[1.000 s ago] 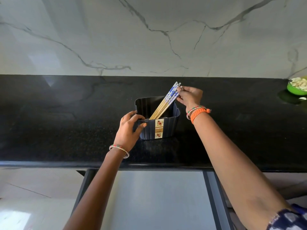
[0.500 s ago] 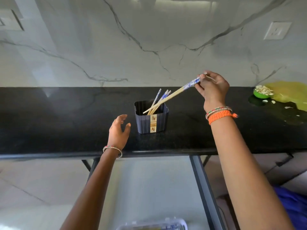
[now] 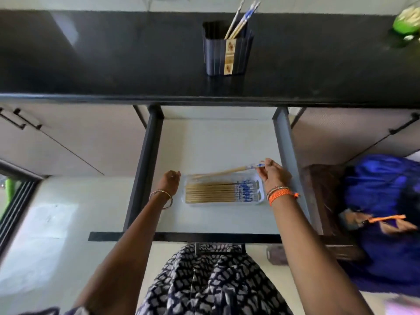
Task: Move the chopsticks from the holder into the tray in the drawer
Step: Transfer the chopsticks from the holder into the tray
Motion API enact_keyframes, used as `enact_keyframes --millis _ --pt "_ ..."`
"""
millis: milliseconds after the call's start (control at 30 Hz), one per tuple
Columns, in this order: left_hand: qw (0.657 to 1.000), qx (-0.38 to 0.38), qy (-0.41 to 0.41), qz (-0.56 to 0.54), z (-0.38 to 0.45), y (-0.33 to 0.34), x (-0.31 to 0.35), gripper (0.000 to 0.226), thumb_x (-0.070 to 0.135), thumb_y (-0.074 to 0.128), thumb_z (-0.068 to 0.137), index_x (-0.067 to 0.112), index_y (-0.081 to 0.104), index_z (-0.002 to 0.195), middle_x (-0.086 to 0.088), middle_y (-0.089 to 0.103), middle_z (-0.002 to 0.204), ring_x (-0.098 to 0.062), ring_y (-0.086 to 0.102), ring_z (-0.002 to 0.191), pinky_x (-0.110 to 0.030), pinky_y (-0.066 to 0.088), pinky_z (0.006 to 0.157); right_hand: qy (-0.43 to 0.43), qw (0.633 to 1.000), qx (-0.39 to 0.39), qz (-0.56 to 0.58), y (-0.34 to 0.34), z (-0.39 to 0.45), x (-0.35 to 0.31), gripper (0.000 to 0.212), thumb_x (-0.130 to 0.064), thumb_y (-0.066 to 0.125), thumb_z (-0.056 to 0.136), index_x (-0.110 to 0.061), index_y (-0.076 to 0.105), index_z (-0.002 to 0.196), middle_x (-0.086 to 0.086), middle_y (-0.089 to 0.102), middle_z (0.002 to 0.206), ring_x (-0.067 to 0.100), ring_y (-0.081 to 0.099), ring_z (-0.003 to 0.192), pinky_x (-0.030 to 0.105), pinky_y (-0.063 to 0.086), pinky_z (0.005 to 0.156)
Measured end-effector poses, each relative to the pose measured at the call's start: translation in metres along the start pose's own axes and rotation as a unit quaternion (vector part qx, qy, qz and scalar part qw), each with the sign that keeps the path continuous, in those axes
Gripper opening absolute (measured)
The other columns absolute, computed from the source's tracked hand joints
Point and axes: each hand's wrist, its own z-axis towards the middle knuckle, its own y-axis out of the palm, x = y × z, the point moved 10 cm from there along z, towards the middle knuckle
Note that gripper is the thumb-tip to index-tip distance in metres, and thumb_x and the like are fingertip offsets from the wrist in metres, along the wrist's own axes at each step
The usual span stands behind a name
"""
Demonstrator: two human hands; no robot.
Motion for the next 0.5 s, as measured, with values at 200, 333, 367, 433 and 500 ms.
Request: enact_keyframes --millis 200,333,367,433,500 --pt "0.99 -0.055 -0.031 -0.128 -0.013 0.026 -0.02 0.024 0.017 0.048 0.093 0.013 0.044 0.07 -0.009 0.047 0.069 -0.022 0.047 0.06 -0.037 0.045 0.067 0.001 0.999 0.024 -0.037 -0.025 0.008 0.032 0.019 -0.001 0.059 0.089 0.005 0.068 0.105 0.018 0.062 0.094 0.026 0.062 0.082 0.027 0.061 0.063" --pt "0.998 -0.025 0.015 -0.059 -0.013 0.02 -0.022 0.004 0.002 0.054 0.087 0.002 0.053 0.091 -0.014 0.053 0.078 -0.023 0.051 0.068 -0.038 0.048 0.072 0.0 0.997 0.029 -0.071 -0.023 0.008 0.041 0.022 0.005 0.059 0.087 0.007 0.066 0.107 0.016 0.062 0.092 0.027 0.062 0.084 0.025 0.059 0.058" --pt "0.999 -0.024 0.022 -0.043 -0.011 0.021 -0.023 0.012 0.001 0.054 0.086 -0.002 0.054 0.098 -0.014 0.054 0.081 -0.023 0.052 0.074 -0.041 0.05 0.076 0.003 0.997 0.026 -0.077 -0.021 0.009 0.044 0.022 0.004 0.059 0.087 0.008 0.066 0.107 0.016 0.062 0.092 0.028 0.061 0.084 0.028 0.058 0.065" --pt "0.999 -0.022 0.023 -0.031 -0.011 0.021 -0.027 0.019 0.001 0.055 0.086 -0.005 0.056 0.103 -0.013 0.056 0.081 -0.024 0.054 0.077 -0.042 0.051 0.081 0.01 0.996 0.015 -0.092 -0.018 0.009 0.049 0.02 0.002 0.059 0.088 0.01 0.065 0.105 0.018 0.061 0.092 0.029 0.06 0.085 0.032 0.054 0.074" --pt "0.999 -0.018 0.02 -0.032 -0.01 0.02 -0.03 0.02 0.003 0.056 0.086 -0.005 0.056 0.104 -0.015 0.057 0.082 -0.025 0.056 0.078 -0.044 0.053 0.083 0.011 0.992 0.003 -0.127 -0.017 0.01 0.054 0.011 0.003 0.059 0.087 0.011 0.065 0.091 0.019 0.061 0.09 0.03 0.059 0.086 0.035 0.053 0.075"
